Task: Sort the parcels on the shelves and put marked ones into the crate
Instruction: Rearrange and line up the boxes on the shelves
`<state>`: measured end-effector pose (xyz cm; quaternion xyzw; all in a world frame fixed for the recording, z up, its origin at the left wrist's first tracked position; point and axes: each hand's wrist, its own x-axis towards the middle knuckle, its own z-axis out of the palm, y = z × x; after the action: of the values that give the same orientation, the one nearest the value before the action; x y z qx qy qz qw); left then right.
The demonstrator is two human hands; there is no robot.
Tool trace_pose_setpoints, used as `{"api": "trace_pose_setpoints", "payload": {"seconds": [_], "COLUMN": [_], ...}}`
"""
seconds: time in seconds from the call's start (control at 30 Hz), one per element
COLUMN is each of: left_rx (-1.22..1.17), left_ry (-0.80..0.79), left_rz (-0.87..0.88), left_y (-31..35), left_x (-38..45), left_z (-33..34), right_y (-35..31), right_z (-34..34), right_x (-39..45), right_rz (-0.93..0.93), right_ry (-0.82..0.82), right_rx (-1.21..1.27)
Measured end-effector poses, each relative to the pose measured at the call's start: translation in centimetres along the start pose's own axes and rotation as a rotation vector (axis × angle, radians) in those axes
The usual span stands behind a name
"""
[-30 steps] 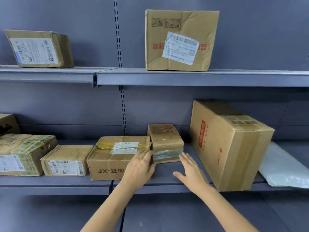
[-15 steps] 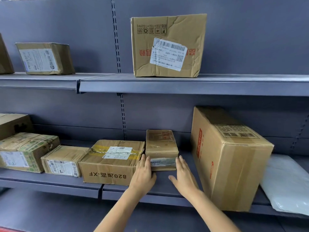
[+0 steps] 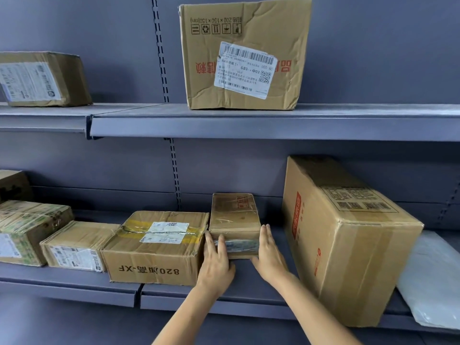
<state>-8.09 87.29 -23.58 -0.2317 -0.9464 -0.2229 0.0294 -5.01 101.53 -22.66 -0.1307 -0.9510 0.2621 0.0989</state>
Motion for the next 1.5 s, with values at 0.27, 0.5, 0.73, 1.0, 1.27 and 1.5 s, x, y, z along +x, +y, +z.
{"api": "trace_pose_setpoints", "payload": {"seconds": [0.27,0.5,0.73,1.0,1.27,1.5], "left_rx": [-0.066,-0.143,-0.286,-0.391,-0.554,-0.658], "left_ry": [0.014,0.103,0.255,0.132,0.182,0.362], "left_rz": [0.023,0.059,0.1,-0.041,0.01,0.087], "left_y": [-0.4,0.0,-0.4,0.1,0.1,0.9], "left_x": [-0.1,-2.6,-5.1,-4.3,-7.4,-7.8], "left_z": [0.3,0.7,0.9,0.1,-0.6,-4.6], "right_y": [0.0,0.2,0.6,0.7,0.5,-2.7], "right_z": [1.0,0.8,0.9,0.8,1.0,-2.7], "right_x": [-0.7,-3.4,-6.7,-6.7,-9.9,-11.0], "right_rz": [0.065,0.087,0.073,0.115,0.08,-0.089], "right_ry": [0.004,0.069,0.12,0.052,0.16,0.208], "right_rx": [0.193,0.264,0.305,0.341,0.452,0.584]}}
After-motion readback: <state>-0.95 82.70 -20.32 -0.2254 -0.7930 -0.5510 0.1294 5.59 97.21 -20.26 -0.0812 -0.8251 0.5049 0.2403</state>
